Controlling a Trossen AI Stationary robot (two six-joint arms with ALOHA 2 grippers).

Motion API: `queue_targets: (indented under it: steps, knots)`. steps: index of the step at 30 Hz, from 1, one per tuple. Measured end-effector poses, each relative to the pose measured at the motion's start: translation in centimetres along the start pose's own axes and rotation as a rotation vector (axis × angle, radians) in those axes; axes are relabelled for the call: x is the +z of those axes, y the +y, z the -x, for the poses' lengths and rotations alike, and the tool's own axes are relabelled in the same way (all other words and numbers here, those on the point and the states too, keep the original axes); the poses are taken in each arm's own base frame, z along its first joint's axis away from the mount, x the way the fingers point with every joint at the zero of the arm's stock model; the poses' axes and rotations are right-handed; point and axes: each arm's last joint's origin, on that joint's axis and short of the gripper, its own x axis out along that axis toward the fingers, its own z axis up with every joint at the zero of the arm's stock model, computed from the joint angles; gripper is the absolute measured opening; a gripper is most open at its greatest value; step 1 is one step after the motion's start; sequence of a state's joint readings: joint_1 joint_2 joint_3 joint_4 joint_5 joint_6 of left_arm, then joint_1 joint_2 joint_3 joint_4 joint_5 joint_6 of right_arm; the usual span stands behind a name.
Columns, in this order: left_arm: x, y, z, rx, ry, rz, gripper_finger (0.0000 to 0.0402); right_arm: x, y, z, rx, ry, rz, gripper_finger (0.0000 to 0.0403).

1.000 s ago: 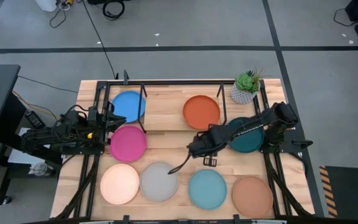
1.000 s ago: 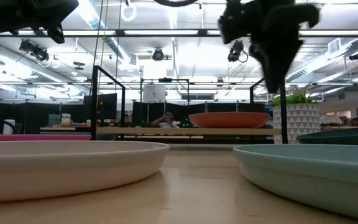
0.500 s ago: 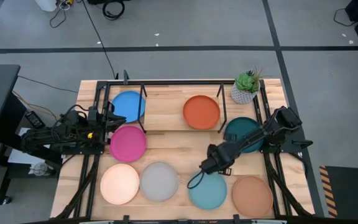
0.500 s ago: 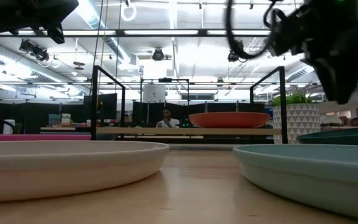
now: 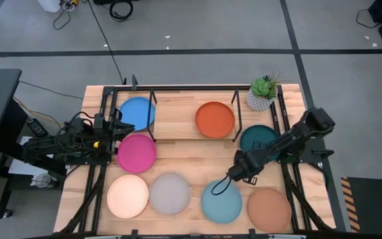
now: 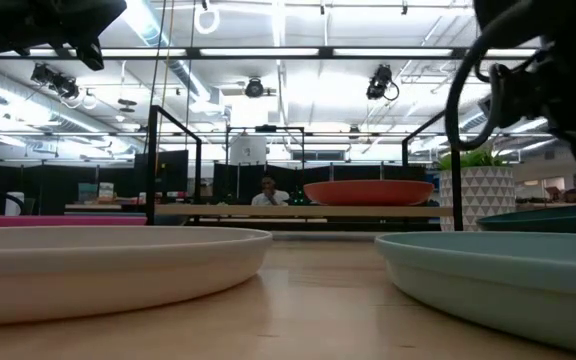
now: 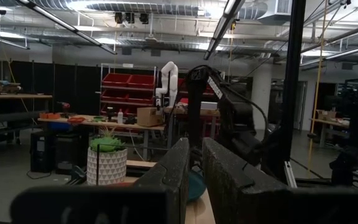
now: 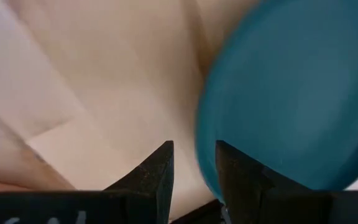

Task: Place and stack plates onto a shelf
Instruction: Stack the dark green plate on top of the orange plate on the shelf

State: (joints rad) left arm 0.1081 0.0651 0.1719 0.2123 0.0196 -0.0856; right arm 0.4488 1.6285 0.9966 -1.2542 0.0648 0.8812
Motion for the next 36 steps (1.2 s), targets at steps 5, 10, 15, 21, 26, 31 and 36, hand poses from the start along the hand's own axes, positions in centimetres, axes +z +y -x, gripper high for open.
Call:
queue_targets:
  steps: [5,10,15,21,26,31,36]
  knots:
    - [0.0,0.0,0.0,0.0,0.0,-0.002,0.0052,-1.5,-1.7,-0.8,0.035,-0.007,-0.085,0.0124]
    - [0.0,0.0,0.0,0.0,0.0,-0.003,0.0052,-2.1,-2.2,-1.8,0.086,-0.02,-0.092,0.0124]
    - [0.0,0.0,0.0,0.0,0.0,-0.003,0.0052,-2.2,-2.3,-2.9,0.071,-0.004,-0.046,0.0124]
    - [0.0,0.0,0.0,0.0,-0.001,-0.003,0.0052,-2.3,-2.2,-4.0,0.038,0.019,-0.002,0.011]
    - [0.0,0.0,0.0,0.0,0.0,-0.003,0.0052,-2.1,-2.0,-4.2,0.049,0.033,0.021,0.0063]
    - [0.0,0.0,0.0,0.0,-0.001,-0.003,0.0052,-2.0,-1.8,-4.1,0.069,0.025,0.04,0.0015]
    - [0.0,0.0,0.0,0.0,-0.001,-0.003,0.0052,-1.5,-1.2,-2.6,0.148,0.035,0.042,0.0018]
